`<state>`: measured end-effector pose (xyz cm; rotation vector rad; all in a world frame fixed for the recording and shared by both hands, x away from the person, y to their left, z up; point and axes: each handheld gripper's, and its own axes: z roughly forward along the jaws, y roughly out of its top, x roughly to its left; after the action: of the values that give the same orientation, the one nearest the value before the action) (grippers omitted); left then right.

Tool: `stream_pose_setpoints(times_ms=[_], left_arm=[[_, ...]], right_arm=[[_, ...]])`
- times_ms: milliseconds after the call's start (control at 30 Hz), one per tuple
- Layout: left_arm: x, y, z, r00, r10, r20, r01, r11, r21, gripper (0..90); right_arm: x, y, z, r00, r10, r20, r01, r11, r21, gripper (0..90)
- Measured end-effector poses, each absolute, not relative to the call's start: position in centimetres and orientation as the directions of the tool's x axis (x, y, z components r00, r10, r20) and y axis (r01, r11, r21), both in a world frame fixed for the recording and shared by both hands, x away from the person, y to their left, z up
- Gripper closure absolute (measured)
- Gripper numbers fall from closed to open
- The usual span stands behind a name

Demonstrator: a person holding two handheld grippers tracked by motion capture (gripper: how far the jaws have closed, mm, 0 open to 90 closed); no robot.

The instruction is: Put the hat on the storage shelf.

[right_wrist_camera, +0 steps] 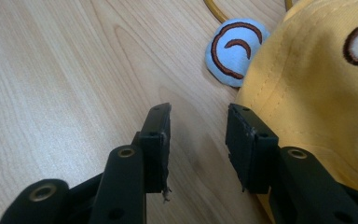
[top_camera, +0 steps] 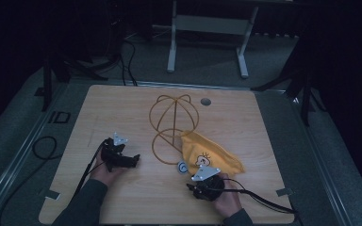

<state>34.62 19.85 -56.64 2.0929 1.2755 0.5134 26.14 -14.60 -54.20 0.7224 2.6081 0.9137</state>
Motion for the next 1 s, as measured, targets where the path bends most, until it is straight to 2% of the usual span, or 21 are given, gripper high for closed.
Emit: stream_pose_setpoints(times_ms=[633,667,700,800,900,1000], left_arm=[[34.6,19.8,-56.6,0.456,0.890,0.006,0.646,-0.336,0.686,0.1],[34.6,19.8,-56.6,0.456,0.890,0.006,0.646,-0.336,0.686,0.1],[34.6,19.8,-56.6,0.456,0.890,0.006,0.646,-0.336,0.686,0.1],[34.6,19.8,-56.6,0.456,0.890,0.006,0.646,-0.336,0.686,0.1],[34.6,19.8,-56.6,0.456,0.890,0.006,0.646,-0.336,0.686,0.1],[34.6,19.8,-56.6,0.456,0.890,0.006,0.646,-0.336,0.686,0.1]], right_arm=[[26.0,-14.7,-53.8,-0.849,0.519,-0.097,0.344,0.683,0.644,60.9],[26.0,-14.8,-53.6,-0.850,0.517,-0.100,0.341,0.685,0.644,69.8],[26.0,-14.8,-53.6,-0.850,0.517,-0.100,0.341,0.685,0.644,69.8],[25.7,-15.0,-53.3,-0.857,0.506,-0.096,0.340,0.695,0.633,84.4],[25.4,-15.3,-52.8,-0.866,0.487,-0.116,0.318,0.715,0.623,89.2],[25.0,-16.0,-52.2,-0.868,0.477,-0.136,0.308,0.733,0.606,89.8]])
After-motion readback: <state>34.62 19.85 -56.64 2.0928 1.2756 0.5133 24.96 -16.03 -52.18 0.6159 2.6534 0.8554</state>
